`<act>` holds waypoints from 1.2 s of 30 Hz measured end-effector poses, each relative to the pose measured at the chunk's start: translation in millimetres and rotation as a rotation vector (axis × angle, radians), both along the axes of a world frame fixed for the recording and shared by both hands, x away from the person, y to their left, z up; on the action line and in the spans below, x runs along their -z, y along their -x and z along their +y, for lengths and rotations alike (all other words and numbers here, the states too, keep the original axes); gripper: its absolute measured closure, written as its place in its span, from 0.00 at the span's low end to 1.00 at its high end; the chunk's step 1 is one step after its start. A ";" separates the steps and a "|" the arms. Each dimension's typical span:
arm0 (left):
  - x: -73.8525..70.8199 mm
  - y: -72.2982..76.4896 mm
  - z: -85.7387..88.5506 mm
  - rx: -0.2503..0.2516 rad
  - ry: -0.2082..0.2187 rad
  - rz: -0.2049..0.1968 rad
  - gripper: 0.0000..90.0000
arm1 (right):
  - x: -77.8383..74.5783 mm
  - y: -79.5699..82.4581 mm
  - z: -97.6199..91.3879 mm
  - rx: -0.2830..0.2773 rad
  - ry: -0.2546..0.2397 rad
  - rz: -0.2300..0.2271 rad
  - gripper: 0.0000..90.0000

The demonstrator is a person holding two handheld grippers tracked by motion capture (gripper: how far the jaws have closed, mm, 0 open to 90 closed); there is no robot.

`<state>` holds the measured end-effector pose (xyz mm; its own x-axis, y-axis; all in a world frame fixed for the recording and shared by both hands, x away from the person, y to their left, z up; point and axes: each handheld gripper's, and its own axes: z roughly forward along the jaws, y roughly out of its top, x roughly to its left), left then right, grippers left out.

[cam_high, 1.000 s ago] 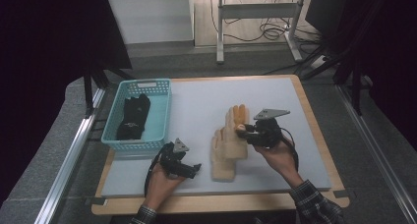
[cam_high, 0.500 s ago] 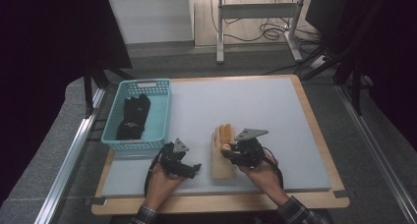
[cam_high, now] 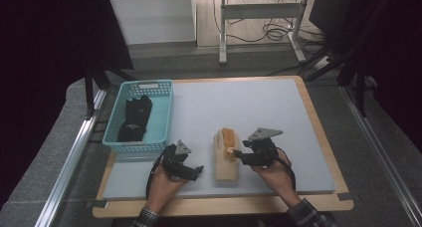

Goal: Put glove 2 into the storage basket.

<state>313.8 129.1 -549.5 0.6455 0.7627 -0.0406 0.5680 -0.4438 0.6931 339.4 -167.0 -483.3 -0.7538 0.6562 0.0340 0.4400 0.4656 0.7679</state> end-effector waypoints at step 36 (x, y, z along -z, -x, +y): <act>0.1 10.0 45.3 -0.110 -0.028 -0.007 0.00 | 50.9 14.6 46.1 -0.220 0.022 0.081 0.96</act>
<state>303.8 174.4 -549.6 0.5577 0.8299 -0.0142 0.6097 -0.3980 0.6855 324.8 -120.9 -534.1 -0.8744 0.4773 0.0871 0.3852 0.5737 0.7228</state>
